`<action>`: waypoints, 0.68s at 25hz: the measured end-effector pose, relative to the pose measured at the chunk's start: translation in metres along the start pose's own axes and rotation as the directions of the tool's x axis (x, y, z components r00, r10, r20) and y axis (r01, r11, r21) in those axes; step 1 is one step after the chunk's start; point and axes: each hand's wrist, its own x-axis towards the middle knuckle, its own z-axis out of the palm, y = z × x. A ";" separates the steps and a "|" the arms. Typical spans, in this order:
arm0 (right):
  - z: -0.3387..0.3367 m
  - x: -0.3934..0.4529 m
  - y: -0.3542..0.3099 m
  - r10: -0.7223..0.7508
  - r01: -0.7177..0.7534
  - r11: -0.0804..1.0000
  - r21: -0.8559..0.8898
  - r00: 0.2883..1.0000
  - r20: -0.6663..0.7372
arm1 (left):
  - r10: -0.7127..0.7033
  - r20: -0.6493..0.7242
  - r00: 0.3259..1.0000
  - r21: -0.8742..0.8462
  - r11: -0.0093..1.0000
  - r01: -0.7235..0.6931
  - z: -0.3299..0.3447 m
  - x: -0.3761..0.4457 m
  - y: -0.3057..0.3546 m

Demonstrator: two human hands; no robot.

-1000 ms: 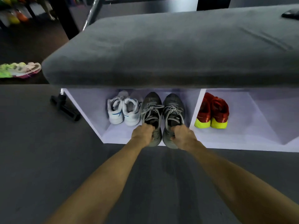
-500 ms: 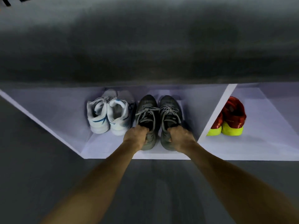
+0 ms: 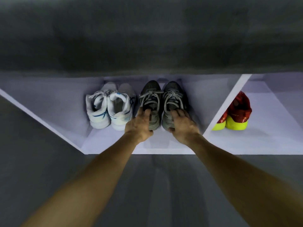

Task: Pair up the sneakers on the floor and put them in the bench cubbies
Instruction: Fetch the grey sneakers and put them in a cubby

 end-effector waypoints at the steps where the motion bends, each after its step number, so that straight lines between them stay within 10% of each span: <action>1: -0.003 -0.009 -0.001 -0.008 0.008 0.999 0.032 1.000 -0.013 | -0.006 0.020 1.000 0.013 1.000 0.006 -0.002 -0.010 0.000; 17: -0.193 -0.277 -0.091 0.014 0.005 0.998 -0.067 0.963 0.268 | 0.011 0.201 0.980 -0.034 0.999 -0.004 -0.178 -0.300 0.046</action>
